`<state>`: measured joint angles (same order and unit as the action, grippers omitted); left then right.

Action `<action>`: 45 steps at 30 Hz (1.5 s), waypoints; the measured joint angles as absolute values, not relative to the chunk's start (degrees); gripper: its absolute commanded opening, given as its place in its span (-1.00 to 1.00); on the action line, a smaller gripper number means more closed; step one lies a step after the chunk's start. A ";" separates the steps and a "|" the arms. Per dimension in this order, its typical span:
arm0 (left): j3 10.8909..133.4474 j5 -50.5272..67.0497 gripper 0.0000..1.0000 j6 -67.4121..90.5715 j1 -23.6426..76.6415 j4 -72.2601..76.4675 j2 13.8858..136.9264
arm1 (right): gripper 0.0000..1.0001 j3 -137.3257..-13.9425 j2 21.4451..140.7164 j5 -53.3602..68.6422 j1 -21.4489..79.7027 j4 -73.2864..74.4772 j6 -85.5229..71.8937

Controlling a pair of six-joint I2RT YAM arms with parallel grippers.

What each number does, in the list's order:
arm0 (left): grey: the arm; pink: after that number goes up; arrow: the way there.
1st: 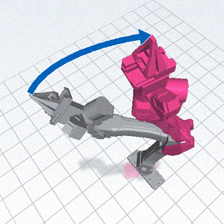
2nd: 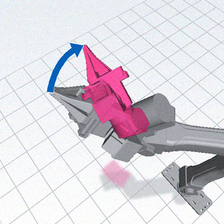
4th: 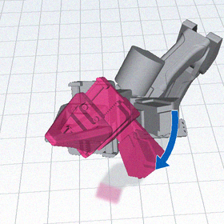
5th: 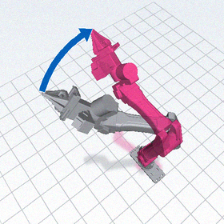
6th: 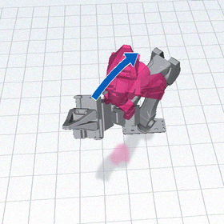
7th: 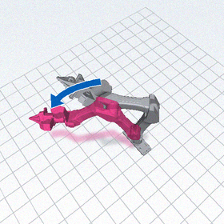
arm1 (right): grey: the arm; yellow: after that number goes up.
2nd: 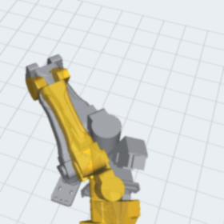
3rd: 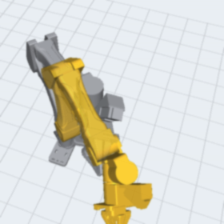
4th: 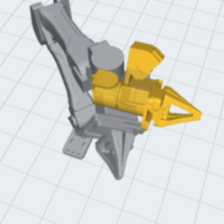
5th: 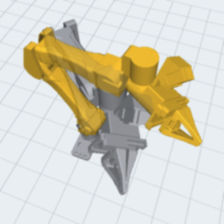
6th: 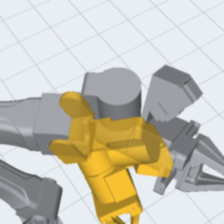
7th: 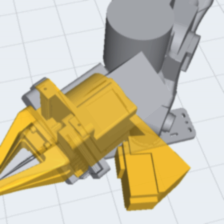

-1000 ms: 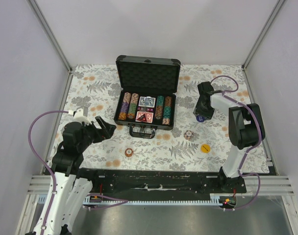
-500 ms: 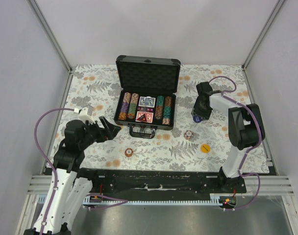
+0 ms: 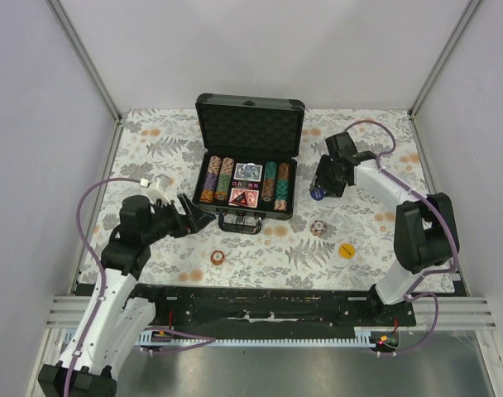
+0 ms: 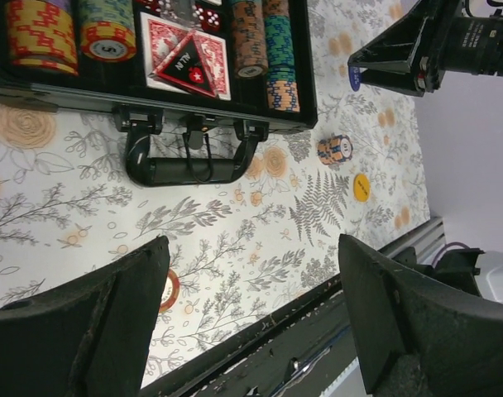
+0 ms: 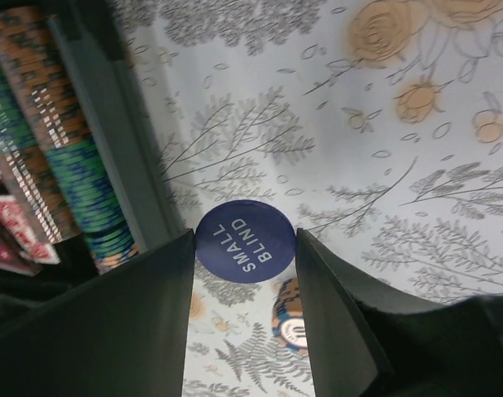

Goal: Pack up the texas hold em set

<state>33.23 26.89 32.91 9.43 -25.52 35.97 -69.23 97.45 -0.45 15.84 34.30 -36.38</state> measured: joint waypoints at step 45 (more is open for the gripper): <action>32.69 -3.75 -0.17 42.04 42.57 5.30 60.42 | 0.06 -67.02 90.91 9.74 42.54 19.84 -64.14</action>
<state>32.69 -3.75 42.04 42.57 5.30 60.42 -67.02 90.91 9.74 42.54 19.84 -64.14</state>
